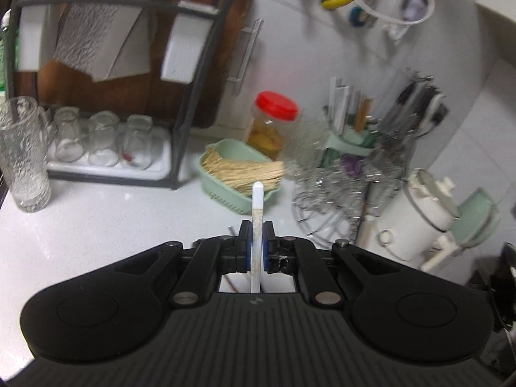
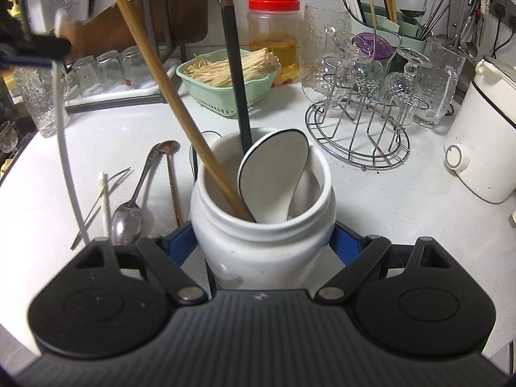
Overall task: Organize utensils
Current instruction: 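Lift the white stick upright and carry it over the jar, then lower the white stick into the jar and open the left gripper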
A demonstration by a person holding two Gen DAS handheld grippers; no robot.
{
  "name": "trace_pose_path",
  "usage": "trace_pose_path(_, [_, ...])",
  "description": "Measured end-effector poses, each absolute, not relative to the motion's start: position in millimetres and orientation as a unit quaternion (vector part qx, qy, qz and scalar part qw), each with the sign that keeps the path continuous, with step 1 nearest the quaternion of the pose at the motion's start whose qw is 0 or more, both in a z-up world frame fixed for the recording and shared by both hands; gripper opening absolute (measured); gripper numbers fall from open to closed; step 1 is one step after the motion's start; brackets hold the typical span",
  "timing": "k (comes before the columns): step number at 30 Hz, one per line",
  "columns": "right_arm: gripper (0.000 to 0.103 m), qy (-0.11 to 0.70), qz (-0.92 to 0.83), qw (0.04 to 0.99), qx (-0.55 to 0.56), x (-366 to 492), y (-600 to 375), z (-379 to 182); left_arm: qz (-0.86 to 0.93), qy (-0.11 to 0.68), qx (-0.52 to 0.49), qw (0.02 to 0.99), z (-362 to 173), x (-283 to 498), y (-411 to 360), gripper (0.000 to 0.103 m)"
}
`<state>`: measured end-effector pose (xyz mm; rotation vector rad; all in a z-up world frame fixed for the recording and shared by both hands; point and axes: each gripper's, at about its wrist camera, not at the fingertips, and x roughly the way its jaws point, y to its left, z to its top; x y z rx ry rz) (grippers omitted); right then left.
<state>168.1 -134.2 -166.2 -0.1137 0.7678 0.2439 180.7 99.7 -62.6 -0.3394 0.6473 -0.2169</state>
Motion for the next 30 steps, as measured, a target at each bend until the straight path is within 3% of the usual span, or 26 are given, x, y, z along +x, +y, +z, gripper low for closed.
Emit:
trace_pose_path(17, [0.09,0.362,0.104,0.925,-0.046,162,-127,-168,-0.164,0.266,-0.17,0.935,5,179,94,0.007])
trace_pose_path(30, [0.09,0.359,0.111,0.926,-0.047,163,-110,-168,-0.231,0.23,-0.118,0.938,57,202,72,0.007])
